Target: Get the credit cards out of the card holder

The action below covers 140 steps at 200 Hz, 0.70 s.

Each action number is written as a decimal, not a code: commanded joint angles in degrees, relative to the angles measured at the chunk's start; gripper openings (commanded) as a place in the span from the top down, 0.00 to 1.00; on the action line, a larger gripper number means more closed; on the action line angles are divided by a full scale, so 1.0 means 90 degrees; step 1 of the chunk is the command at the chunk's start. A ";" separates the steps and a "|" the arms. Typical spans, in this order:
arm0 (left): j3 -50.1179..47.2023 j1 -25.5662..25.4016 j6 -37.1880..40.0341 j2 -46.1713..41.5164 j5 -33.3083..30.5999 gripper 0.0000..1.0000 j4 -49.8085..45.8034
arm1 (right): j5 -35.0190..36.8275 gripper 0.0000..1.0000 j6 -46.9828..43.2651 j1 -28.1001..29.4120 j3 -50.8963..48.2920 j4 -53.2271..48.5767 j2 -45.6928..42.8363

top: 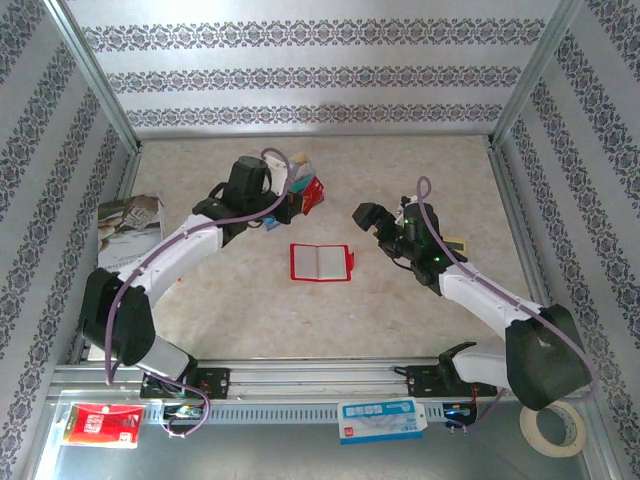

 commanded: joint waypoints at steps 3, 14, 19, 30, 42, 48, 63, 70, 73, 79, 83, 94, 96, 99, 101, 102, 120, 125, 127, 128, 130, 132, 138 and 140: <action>0.0695 0.0021 0.1877 0.0607 -0.0595 1.00 -0.0811 | 0.0335 0.02 -0.0276 -0.0150 -0.0167 -0.0267 -0.0200; 0.1094 0.0032 0.2281 0.0905 -0.0659 1.00 -0.0995 | 0.0258 0.02 -0.0301 -0.0218 -0.0216 -0.0280 -0.0244; 0.1281 0.0060 0.2431 0.1028 -0.0671 1.00 -0.1058 | 0.0241 0.02 -0.0301 -0.0251 -0.0243 -0.0289 -0.0268; 0.1583 0.0107 0.2759 0.1252 -0.0650 1.00 -0.1175 | 0.0213 0.02 -0.0308 -0.0301 -0.0306 -0.0299 -0.0317; 0.1903 0.0219 0.3037 0.1474 -0.0375 1.00 -0.1358 | 0.0193 0.02 -0.0318 -0.0368 -0.0376 -0.0314 -0.0375; 0.2022 0.0297 0.3129 0.1567 -0.0173 1.00 -0.1392 | 0.0183 0.02 -0.0320 -0.0398 -0.0414 -0.0308 -0.0396; 0.2282 0.0549 0.3316 0.1775 0.0570 1.00 -0.1544 | 0.0167 0.02 -0.0290 -0.0443 -0.0478 -0.0320 -0.0431; 0.2327 0.0667 0.3352 0.1859 0.0833 1.00 -0.1507 | 0.0125 0.02 -0.0263 -0.0473 -0.0490 -0.0327 -0.0431; 0.2334 0.0711 0.3353 0.1897 0.0915 1.00 -0.1487 | 0.0100 0.02 -0.0248 -0.0483 -0.0485 -0.0334 -0.0430; 0.2367 0.0785 0.3369 0.1961 0.1093 1.00 -0.1450 | 0.0047 0.02 -0.0242 -0.0497 -0.0483 -0.0329 -0.0419; 0.2382 0.0839 0.3398 0.2004 0.1202 1.00 -0.1433 | 0.0020 0.02 -0.0236 -0.0518 -0.0481 -0.0330 -0.0412; 0.2407 0.0948 0.3399 0.2121 0.1327 1.00 -0.1329 | -0.0063 0.02 -0.0242 -0.0549 -0.0481 -0.0329 -0.0398; 0.2416 0.0967 0.3401 0.2137 0.1339 1.00 -0.1324 | -0.0074 0.02 -0.0240 -0.0551 -0.0473 -0.0333 -0.0396; 0.2435 0.0990 0.3410 0.2175 0.1353 1.00 -0.1322 | -0.0093 0.02 -0.0249 -0.0554 -0.0471 -0.0329 -0.0401; 0.2460 0.1004 0.3421 0.2197 0.1350 1.00 -0.1322 | -0.0098 0.02 -0.0252 -0.0564 -0.0471 -0.0326 -0.0396; 0.2466 0.1011 0.3431 0.2209 0.1353 1.00 -0.1327 | -0.0109 0.02 -0.0250 -0.0571 -0.0471 -0.0327 -0.0399; 0.2616 0.1055 0.3565 0.2427 0.1242 1.00 -0.1402 | -0.0153 0.02 -0.0283 -0.0581 -0.0461 -0.0326 -0.0401; 0.2668 0.1061 0.3605 0.2488 0.1224 1.00 -0.1432 | -0.0158 0.02 -0.0297 -0.0579 -0.0461 -0.0325 -0.0401; 0.2679 0.1061 0.3628 0.2515 0.1216 1.00 -0.1442 | -0.0166 0.02 -0.0290 -0.0585 -0.0461 -0.0330 -0.0401; 0.2688 0.1059 0.3632 0.2529 0.1208 1.00 -0.1446 | -0.0172 0.02 -0.0289 -0.0586 -0.0461 -0.0329 -0.0397; 0.2706 0.1063 0.3657 0.2557 0.1187 1.00 -0.1455 | -0.0170 0.02 -0.0294 -0.0586 -0.0461 -0.0329 -0.0394; 0.2723 0.1069 0.3663 0.2578 0.1170 1.00 -0.1458 | -0.0173 0.02 -0.0289 -0.0583 -0.0461 -0.0327 -0.0392; 0.2768 0.1070 0.3698 0.2641 0.1135 1.00 -0.1482 | -0.0170 0.02 -0.0295 -0.0581 -0.0461 -0.0328 -0.0391; 0.2782 0.1073 0.3720 0.2668 0.1118 1.00 -0.1491 | -0.0176 0.02 -0.0285 -0.0578 -0.0466 -0.0321 -0.0391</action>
